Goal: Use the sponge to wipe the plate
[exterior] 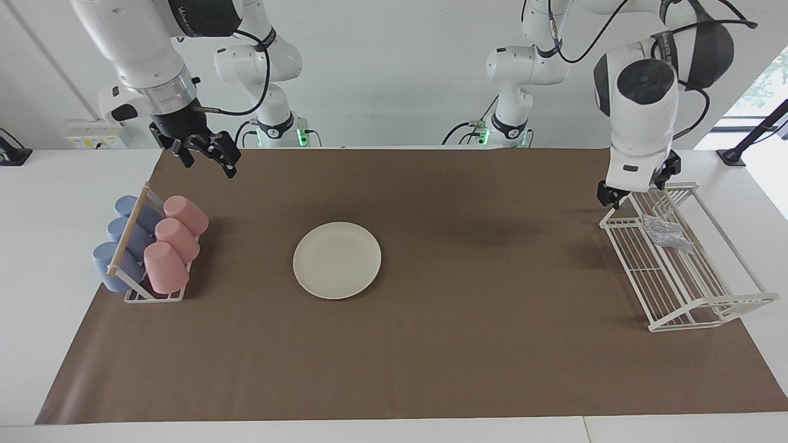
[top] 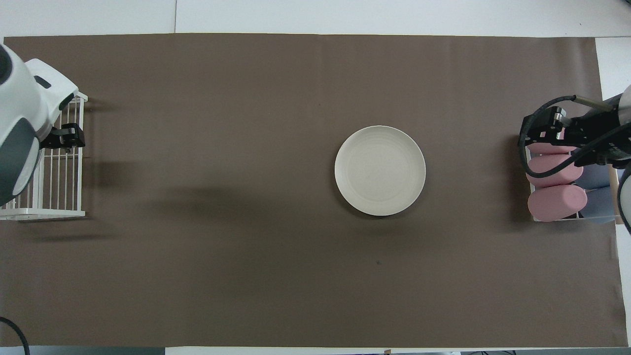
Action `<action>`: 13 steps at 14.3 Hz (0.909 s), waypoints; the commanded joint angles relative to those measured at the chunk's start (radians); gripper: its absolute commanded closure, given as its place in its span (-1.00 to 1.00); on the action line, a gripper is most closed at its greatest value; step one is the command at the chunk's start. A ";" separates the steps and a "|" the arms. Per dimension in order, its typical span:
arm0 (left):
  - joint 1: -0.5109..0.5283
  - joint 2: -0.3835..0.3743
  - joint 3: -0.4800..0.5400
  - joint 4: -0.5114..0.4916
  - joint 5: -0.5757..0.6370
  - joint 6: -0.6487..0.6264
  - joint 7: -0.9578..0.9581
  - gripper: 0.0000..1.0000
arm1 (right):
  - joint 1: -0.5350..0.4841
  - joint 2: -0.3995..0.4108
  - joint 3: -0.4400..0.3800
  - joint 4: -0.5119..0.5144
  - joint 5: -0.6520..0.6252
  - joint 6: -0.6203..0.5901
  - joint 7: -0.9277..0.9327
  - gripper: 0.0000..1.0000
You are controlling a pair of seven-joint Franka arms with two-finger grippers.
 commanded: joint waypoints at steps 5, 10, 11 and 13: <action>0.004 0.099 0.012 -0.119 0.337 0.101 -0.212 -1.00 | 0.139 0.009 0.006 0.040 0.009 -0.008 0.585 -1.00; 0.035 0.100 0.010 -0.121 0.350 0.122 -0.232 -0.95 | 0.276 0.006 0.012 0.040 0.008 0.003 0.910 -1.00; 0.035 0.100 0.010 -0.121 0.350 0.122 -0.249 -0.54 | 0.293 0.008 0.012 0.040 0.008 0.009 0.948 -1.00; 0.035 0.102 0.010 -0.121 0.348 0.139 -0.261 0.59 | 0.337 0.011 0.012 0.039 0.009 0.029 1.048 -1.00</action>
